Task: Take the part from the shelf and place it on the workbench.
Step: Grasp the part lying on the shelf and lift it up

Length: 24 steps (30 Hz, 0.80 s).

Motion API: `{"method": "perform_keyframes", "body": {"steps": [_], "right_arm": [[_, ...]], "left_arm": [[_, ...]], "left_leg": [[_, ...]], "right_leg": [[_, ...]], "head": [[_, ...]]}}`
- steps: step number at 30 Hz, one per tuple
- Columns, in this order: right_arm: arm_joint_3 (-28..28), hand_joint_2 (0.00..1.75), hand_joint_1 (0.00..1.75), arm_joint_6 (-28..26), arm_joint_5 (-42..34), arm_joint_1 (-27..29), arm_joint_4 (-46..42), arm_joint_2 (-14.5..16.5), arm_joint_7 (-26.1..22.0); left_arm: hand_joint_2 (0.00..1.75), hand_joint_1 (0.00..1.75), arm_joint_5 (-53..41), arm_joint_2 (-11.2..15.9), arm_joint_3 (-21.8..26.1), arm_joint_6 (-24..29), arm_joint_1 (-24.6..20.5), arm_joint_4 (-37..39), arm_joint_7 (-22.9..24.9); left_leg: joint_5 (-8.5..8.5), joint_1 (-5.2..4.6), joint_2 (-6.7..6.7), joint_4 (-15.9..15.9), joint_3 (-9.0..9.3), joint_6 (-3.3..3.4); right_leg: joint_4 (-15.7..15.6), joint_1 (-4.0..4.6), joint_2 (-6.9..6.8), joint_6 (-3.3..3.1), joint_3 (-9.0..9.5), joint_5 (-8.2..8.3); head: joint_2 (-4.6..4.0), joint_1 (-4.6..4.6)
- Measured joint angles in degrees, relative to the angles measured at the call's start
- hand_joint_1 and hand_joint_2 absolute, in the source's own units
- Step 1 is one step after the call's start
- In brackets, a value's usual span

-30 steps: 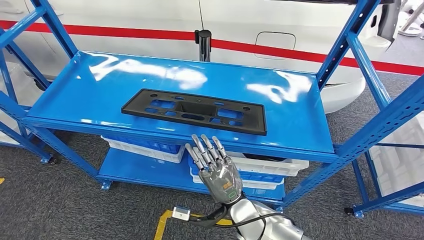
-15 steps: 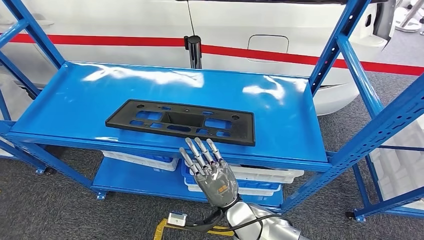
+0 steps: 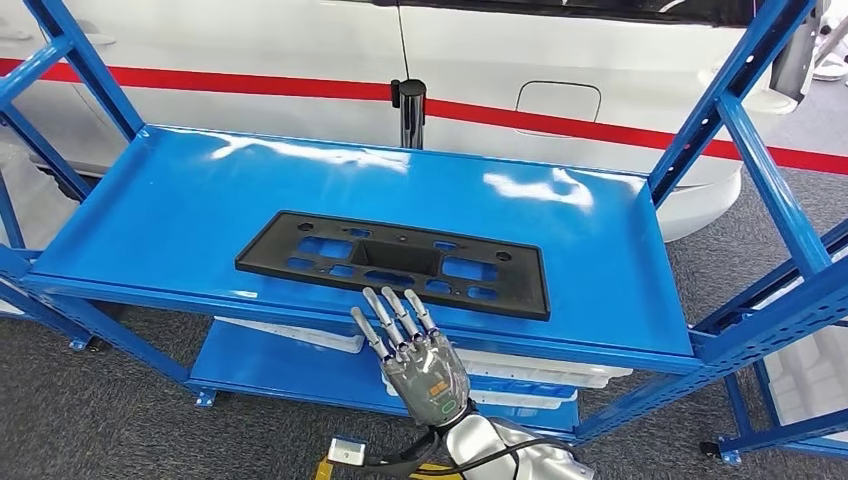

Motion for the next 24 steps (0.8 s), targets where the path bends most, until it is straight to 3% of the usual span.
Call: {"method": "perform_keyframes", "body": {"steps": [1,3,5,8,9,11,12,13,14,15,16,18,19,22,24], "right_arm": [[0.0,1.75,0.00,0.0,0.0,0.0,0.1,0.0,0.0],[0.0,1.75,0.00,0.0,0.0,0.0,0.1,0.0,-1.0],[-0.7,1.75,0.00,0.0,0.0,0.5,0.2,0.2,-3.4],[-1.9,1.75,0.00,0.0,0.0,1.2,0.2,0.9,-4.7],[-2.0,1.75,0.00,0.0,0.0,1.2,0.3,1.1,-4.6],[-2.0,1.75,0.00,0.0,0.0,1.4,0.5,1.7,-4.5],[-2.0,1.75,0.00,0.0,0.0,1.7,0.7,2.0,-4.6],[-2.0,1.75,0.00,0.0,0.0,1.9,0.8,2.3,-4.7],[-2.0,1.75,0.00,0.0,0.0,2.1,1.0,2.6,-5.0],[-2.0,1.75,0.00,0.0,0.0,2.2,1.2,2.9,-5.4],[-2.1,1.75,0.00,0.1,0.0,2.3,1.3,3.2,-5.7],[-2.4,1.75,0.00,0.1,0.0,2.3,1.5,3.7,-6.2],[-2.5,1.75,0.00,0.1,0.0,2.3,1.6,3.9,-6.3],[-3.0,1.75,0.00,0.2,0.0,2.3,1.7,4.2,-6.5],[-3.1,1.75,0.00,0.2,0.0,2.3,1.8,4.4,-6.5]], "left_arm": [[0.00,0.00,0.0,0.0,0.0,0.0,0.0,0.0,0.0],[0.00,0.00,0.0,-0.1,0.0,-0.1,0.0,-0.1,0.3],[0.00,0.00,-0.1,-0.2,0.0,-0.3,0.1,-0.4,0.7],[0.00,0.00,-0.2,-0.3,0.2,-0.3,0.1,-0.7,0.3],[0.00,0.00,-0.3,-0.3,0.3,-0.4,0.1,-0.7,0.2],[0.00,0.00,-0.3,-0.4,0.7,-0.4,0.2,-0.8,0.1],[0.00,0.00,-0.3,-0.4,0.9,-0.4,0.3,-0.9,0.1],[0.00,0.00,-0.3,-0.4,1.0,-0.5,0.4,-0.9,0.1],[0.00,0.00,-0.3,-0.4,1.2,-0.5,0.5,-0.9,0.1],[0.00,0.00,-0.2,-0.4,1.3,-0.6,0.6,-1.0,0.1],[0.00,0.00,-0.2,-0.4,1.5,-0.7,0.6,-1.1,0.1],[0.00,0.00,-0.3,-0.5,2.0,-0.9,0.5,-1.3,0.1],[0.00,0.00,-0.3,-0.5,2.1,-1.0,0.5,-1.3,0.1],[0.00,0.00,-0.3,-0.6,2.4,-1.0,0.6,-1.5,0.0],[0.00,0.00,-0.4,-0.6,2.5,-1.0,0.6,-1.5,0.0]], "left_leg": [[-0.34,-0.03,-0.09,0.0,0.43,-0.14],[-1.09,-0.28,-0.21,0.1,1.07,-0.64],[-1.60,-0.32,-0.24,0.1,1.30,-1.24],[-2.70,0.13,0.04,1.6,0.90,-2.20],[-3.81,0.24,0.15,3.8,-0.05,-2.53],[-6.91,0.47,0.27,11.1,-3.91,-3.13],[-7.96,0.62,0.28,14.4,-6.04,-3.37],[-7.96,0.78,0.29,16.3,-7.55,-3.57],[-6.77,0.96,0.32,15.9,-7.96,-3.73],[-4.60,1.18,0.35,13.2,-7.17,-3.86],[-2.04,1.41,0.41,9.2,-5.55,-3.96],[0.81,1.47,0.34,2.6,-2.57,-3.86],[1.12,1.33,0.27,1.1,-1.86,-3.60],[0.90,0.78,0.10,0.5,-1.55,-2.23],[0.98,0.73,0.16,0.1,-1.23,-1.28]], "right_leg": [[-4.4,0.02,-0.05,0.18,1.66,2.24],[-10.7,0.20,-0.12,-0.18,4.45,5.18],[-11.8,0.48,-0.09,-1.03,5.11,5.54],[-12.3,0.03,-0.01,-2.18,5.88,5.42],[-12.5,-0.16,-0.01,-2.54,6.26,5.31],[-12.6,-0.13,-0.04,-3.16,6.78,4.88],[-12.5,-0.10,-0.03,-3.31,6.97,4.69],[-12.5,-0.10,0.01,-3.37,7.15,4.50],[-12.5,-0.15,0.09,-3.30,7.36,4.32],[-12.5,-0.22,0.18,-3.12,7.65,4.10],[-12.5,-0.29,0.26,-2.87,7.99,3.85],[-12.5,-0.08,0.33,-2.23,8.49,3.35],[-12.5,0.07,0.32,-1.88,8.59,3.15],[-12.7,0.16,0.28,-0.81,8.56,2.80],[-10.2,0.09,0.15,-0.52,7.45,1.56]], "head": [[0.00,0.04],[-0.01,0.05],[-0.01,0.01],[-0.01,-0.06],[-0.01,-0.13],[-0.01,-0.19],[-0.01,-0.19],[0.00,-0.19],[-0.01,-0.20],[0.00,-0.21],[-0.01,-0.20],[-0.01,-0.22],[-0.01,-0.22],[0.00,-0.23],[-0.01,-0.17]]}}
